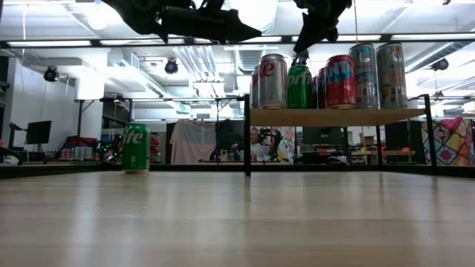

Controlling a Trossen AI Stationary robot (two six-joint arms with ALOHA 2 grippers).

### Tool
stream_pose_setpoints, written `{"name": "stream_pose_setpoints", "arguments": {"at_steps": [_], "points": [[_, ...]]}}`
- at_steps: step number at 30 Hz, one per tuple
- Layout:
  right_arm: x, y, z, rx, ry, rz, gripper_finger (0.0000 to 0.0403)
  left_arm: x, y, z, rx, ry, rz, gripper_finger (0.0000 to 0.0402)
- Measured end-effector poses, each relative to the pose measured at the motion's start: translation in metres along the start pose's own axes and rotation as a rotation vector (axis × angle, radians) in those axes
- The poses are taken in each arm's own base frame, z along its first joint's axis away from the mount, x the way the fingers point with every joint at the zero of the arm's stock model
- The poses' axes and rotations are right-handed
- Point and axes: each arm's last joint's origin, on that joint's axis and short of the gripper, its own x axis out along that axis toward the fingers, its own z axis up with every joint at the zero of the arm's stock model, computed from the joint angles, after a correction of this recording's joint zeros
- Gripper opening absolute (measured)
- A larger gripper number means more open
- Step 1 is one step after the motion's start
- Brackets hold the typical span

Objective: Place canned beverage on shelf
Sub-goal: Put the silver soda can on the shelf aligned in front of the other silver soda can

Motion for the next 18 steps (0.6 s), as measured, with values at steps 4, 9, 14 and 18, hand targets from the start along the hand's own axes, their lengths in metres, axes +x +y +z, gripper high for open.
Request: {"name": "stream_pose_setpoints", "arguments": {"at_steps": [4,9,14,18], "points": [[0.0,0.0,0.002,-0.018,-0.018,0.0,0.0012,0.014,0.002,-0.005,-0.014,0.0,-0.018,0.0],[0.0,0.0,0.001,-0.02,-0.016,0.0,0.0012,0.028,0.002,-0.01,-0.017,0.049,-0.039,0.0],[0.0,0.0,0.001,-0.032,-0.016,-0.001,0.0012,0.033,0.005,-0.012,-0.022,0.1,-0.053,0.0],[0.002,0.0,0.001,-0.033,-0.018,0.0,0.0012,0.033,0.006,-0.013,-0.021,0.107,-0.051,0.0]]}}
